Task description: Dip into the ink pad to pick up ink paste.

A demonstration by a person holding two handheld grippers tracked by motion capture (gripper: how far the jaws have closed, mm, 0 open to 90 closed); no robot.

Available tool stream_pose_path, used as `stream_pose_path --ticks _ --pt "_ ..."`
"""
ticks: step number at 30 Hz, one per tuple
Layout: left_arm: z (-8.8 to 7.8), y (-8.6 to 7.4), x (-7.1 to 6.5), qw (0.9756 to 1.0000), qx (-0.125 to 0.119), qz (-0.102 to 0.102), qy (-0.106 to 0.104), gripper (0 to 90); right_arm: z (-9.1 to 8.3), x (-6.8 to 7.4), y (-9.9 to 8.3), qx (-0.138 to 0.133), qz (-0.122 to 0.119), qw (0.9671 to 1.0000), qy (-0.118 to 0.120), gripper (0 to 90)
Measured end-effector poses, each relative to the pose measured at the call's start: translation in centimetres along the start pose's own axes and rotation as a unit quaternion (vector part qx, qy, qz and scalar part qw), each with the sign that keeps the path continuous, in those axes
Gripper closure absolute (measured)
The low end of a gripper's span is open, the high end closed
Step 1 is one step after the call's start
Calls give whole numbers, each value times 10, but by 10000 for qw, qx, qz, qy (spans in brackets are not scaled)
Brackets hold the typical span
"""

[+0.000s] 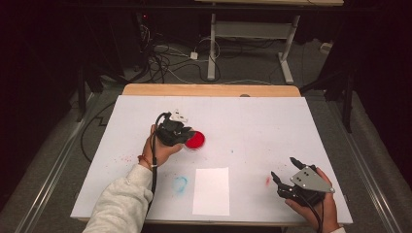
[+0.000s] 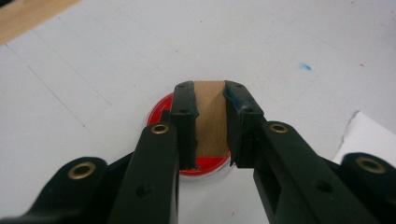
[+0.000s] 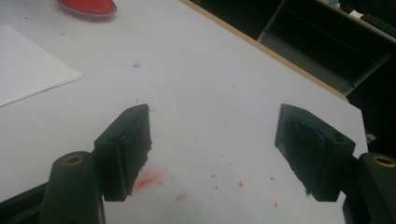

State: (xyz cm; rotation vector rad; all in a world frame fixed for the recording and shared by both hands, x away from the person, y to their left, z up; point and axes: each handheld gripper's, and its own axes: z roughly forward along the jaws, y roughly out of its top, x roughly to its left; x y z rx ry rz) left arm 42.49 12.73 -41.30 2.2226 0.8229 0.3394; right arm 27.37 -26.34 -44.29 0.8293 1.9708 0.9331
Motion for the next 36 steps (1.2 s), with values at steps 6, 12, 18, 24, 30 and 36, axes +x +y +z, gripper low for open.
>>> stream_pose_path --ticks 6,12,18,24,30,36 --pt "-15 2 -12 9998 -107 188 -46 737 -1 0 1 -34 -8 10000 25 274" --pt "-26 1 -21 9992 -175 334 -149 737 0 -1 1 -45 12 10000 27 276" --pt "-36 -1 -33 9982 -216 508 -232 737 1 -2 2 -50 23 10000 36 276" --pt "-44 -4 -43 9975 -164 638 -240 737 2 -1 2 -51 16 10000 45 276" --pt "-51 -9 -50 9965 -174 740 -347 736 3 -2 4 -80 35 9999 61 276" --pt "-57 -14 -62 9951 -191 878 -416 736 3 -1 4 -68 14 10000 55 277"
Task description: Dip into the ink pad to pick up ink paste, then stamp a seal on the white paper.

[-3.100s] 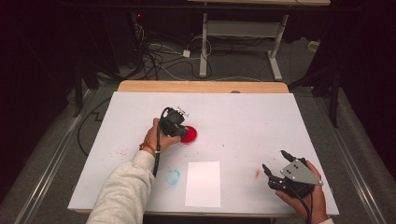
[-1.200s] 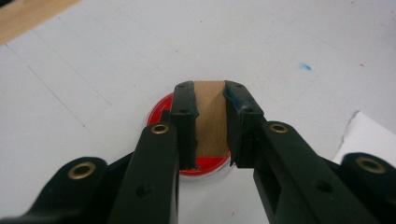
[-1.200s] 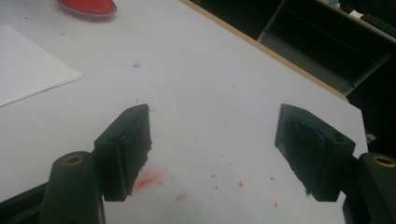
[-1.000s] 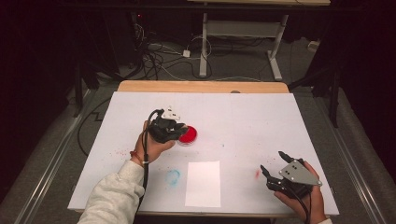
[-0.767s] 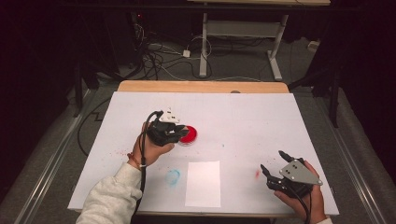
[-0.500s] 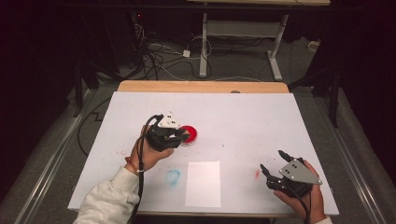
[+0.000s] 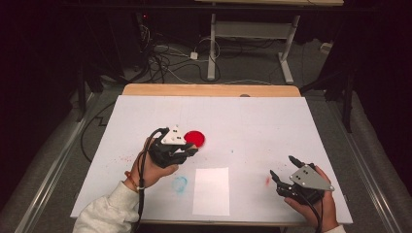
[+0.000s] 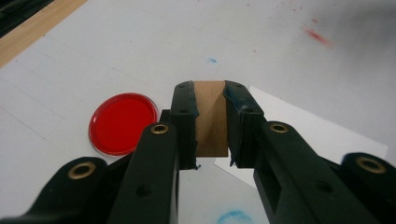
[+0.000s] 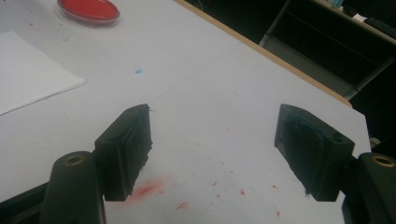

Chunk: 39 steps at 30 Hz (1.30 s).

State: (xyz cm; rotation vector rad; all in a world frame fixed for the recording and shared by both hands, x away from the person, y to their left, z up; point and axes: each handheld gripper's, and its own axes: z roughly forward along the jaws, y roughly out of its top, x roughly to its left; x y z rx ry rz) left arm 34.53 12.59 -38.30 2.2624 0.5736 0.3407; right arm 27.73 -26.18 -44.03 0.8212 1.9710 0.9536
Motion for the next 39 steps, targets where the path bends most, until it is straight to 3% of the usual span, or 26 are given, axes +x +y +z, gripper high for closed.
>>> stream_pose_path --ticks 11,13,20,28,32,39 --pt "-13 -2 -31 9987 59 401 -312 736 -1 2 1 10 -40 10000 8 277" --pt "-12 -3 -35 9982 164 433 -370 736 -1 2 1 9 -28 10000 -3 277" --pt "4 -9 -47 9961 472 469 -574 736 0 5 2 -9 -70 10000 57 277" --pt "29 -10 -62 9907 822 714 -822 736 -4 7 2 -41 -143 9999 82 276" --pt "41 -12 -64 9886 928 741 -925 736 -2 8 2 -24 -174 9998 112 276" --pt "58 -15 -64 9871 1052 683 -997 736 -3 8 1 3 -185 9998 120 276"
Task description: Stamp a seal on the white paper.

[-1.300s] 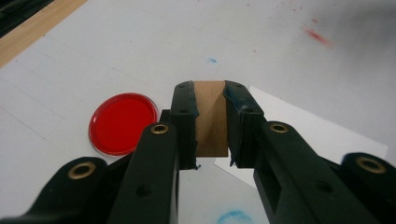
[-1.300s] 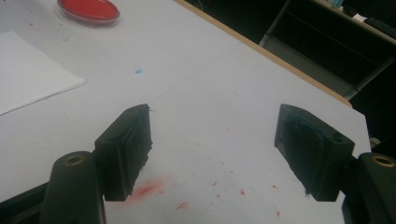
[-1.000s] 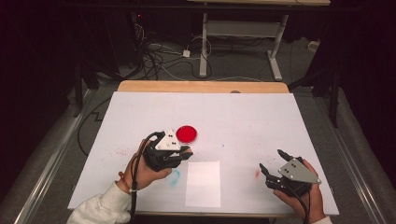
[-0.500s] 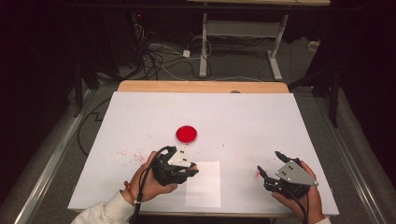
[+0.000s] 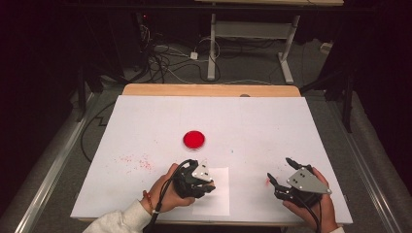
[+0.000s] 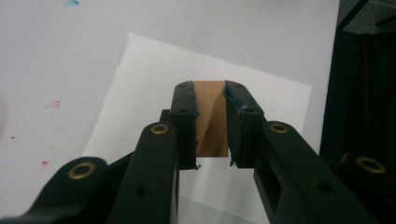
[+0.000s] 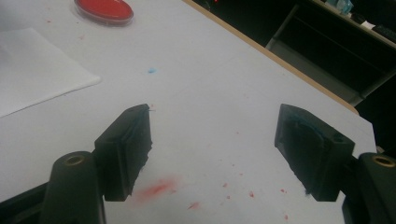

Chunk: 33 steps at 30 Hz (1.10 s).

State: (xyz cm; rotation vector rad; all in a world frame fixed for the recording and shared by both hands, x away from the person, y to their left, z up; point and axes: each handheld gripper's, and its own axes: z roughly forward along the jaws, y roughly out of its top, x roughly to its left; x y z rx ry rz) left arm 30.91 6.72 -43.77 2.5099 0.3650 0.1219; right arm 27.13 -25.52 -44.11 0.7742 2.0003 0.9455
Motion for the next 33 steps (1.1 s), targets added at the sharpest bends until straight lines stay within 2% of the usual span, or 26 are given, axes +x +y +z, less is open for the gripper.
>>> stream_pose_path --ticks 15,19,21,25,33 --pt "25 -2 7 9995 304 27 27 736 1 0 -1 50 -37 10000 -23 272" --pt "26 -5 12 9995 228 -161 -140 736 1 -1 -2 53 -47 10000 -29 271" --pt "26 -6 13 9995 205 -185 -173 736 1 -1 -1 50 -38 10000 -40 271" --pt "27 -5 11 9996 216 -159 -96 737 0 -2 -1 35 -45 10000 -59 271" --pt "28 -8 13 9996 152 -204 -151 736 1 -1 -1 43 -54 10000 -41 271"
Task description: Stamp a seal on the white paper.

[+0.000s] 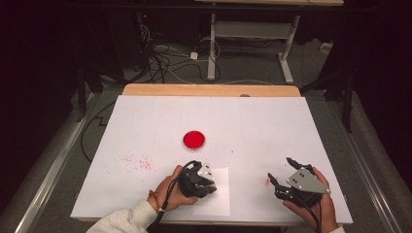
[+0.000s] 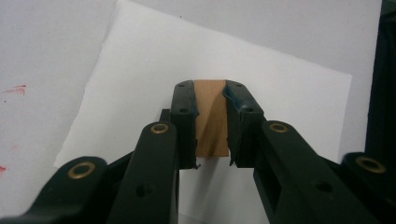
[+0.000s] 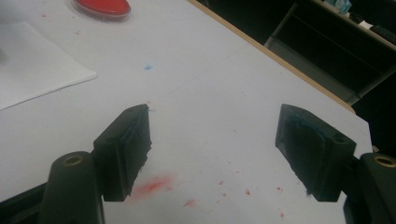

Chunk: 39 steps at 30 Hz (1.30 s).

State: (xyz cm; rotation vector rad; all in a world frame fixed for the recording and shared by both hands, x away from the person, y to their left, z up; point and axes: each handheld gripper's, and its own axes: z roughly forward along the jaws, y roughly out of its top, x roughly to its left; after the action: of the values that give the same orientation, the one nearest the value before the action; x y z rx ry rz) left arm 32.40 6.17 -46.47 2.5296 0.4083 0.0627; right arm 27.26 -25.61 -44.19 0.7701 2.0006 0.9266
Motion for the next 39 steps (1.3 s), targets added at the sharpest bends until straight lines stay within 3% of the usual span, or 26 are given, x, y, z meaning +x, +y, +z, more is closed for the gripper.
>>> stream_pose_path --ticks 20,39 --pt "1 -1 1 10000 -9 -40 -27 735 1 0 0 18 11 10000 12 274" --pt "5 -2 -2 10000 28 18 72 732 1 1 0 42 -16 10000 21 275"
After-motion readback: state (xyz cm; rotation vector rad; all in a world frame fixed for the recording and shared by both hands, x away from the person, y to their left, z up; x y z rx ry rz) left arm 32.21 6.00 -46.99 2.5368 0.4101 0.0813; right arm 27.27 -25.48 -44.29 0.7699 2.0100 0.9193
